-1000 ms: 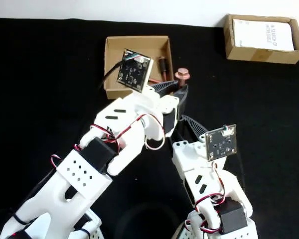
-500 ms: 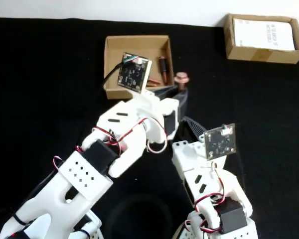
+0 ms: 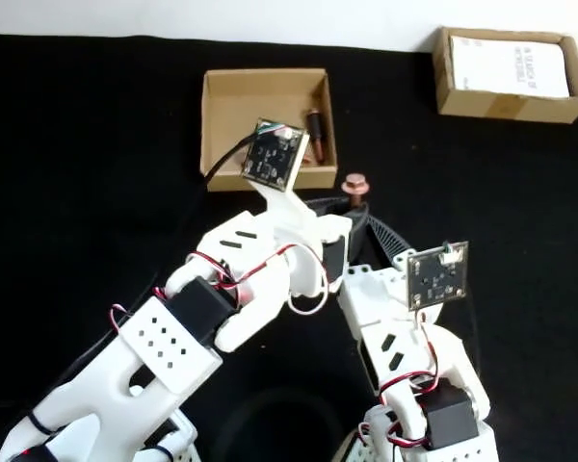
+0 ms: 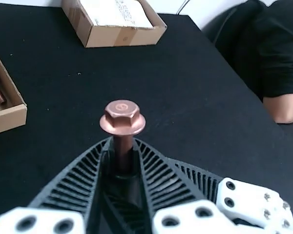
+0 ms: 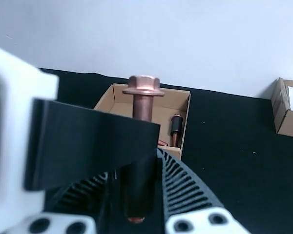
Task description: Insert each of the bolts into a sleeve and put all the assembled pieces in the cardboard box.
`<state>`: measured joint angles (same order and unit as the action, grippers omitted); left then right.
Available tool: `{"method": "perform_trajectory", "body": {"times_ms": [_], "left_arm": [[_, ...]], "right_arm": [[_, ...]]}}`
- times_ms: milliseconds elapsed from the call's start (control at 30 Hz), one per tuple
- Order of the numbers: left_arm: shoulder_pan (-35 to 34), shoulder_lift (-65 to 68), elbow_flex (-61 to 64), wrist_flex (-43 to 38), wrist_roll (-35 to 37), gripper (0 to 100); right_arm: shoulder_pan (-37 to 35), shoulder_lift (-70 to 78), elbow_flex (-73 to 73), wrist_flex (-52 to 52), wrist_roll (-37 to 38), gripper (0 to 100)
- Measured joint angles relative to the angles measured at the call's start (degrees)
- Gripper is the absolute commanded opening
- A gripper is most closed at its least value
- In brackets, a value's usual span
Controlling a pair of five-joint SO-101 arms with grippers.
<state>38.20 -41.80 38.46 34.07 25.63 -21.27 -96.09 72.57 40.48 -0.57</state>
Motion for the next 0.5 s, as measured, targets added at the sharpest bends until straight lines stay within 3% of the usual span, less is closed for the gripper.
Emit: {"method": "perform_trajectory", "body": {"times_ms": [100,300,500], "left_arm": [[-0.2,0.0,-0.1,2.6,0.0,6],[-0.2,-3.3,-4.7,16.2,0.0,33],[1.1,-5.4,-12.6,34.7,-0.2,32]], "right_arm": [[0.6,0.0,0.0,0.0,0.2,0.8],[4.2,-0.1,0.0,-0.2,0.3,0.8],[4.7,-0.1,0.0,-0.2,0.3,0.8]]}}
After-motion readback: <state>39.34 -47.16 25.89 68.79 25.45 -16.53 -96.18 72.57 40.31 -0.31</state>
